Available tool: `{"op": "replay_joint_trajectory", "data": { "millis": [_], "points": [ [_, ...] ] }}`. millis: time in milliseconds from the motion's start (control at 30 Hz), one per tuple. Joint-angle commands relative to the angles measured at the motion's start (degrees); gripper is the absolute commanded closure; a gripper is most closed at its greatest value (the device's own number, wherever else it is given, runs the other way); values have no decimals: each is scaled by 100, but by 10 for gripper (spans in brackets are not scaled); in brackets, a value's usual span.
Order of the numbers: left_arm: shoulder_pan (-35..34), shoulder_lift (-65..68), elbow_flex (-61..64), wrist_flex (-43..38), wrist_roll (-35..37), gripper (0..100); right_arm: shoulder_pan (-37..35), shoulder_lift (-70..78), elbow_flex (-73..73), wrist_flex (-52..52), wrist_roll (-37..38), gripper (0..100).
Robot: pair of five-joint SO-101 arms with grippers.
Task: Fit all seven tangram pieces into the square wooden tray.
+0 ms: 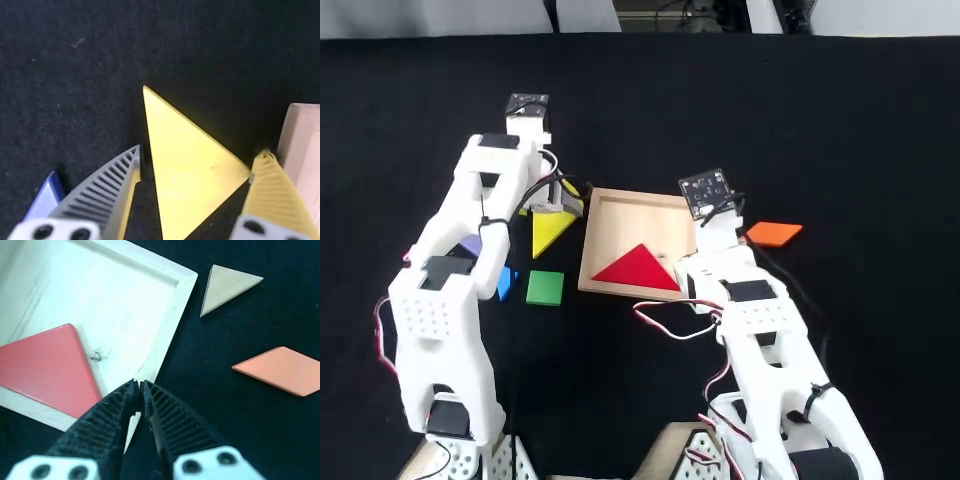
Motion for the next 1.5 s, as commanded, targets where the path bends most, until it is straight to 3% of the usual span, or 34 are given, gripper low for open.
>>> {"op": "replay_joint_trajectory", "data": {
  "millis": [0, 367, 767, 1133, 1267, 1467],
  "points": [
    [31, 79, -400, 158, -70, 700, -53, -189, -31, -105, 53, 987],
    [-101, 79, -356, 167, -413, 729, -62, -189, -31, -105, 53, 987],
    [-40, -53, -611, 686, -668, 668, -70, -189, -31, -105, 53, 987],
    [-48, -44, -347, 369, -782, 670, -79, -189, -31, -97, 281, 987],
    [-40, -44, -303, 246, -888, 741, -79, -189, -31, -97, 281, 987],
    [31, -105, -110, 255, -1064, 749, -79, -189, -31, -97, 281, 987]
  ]
}}
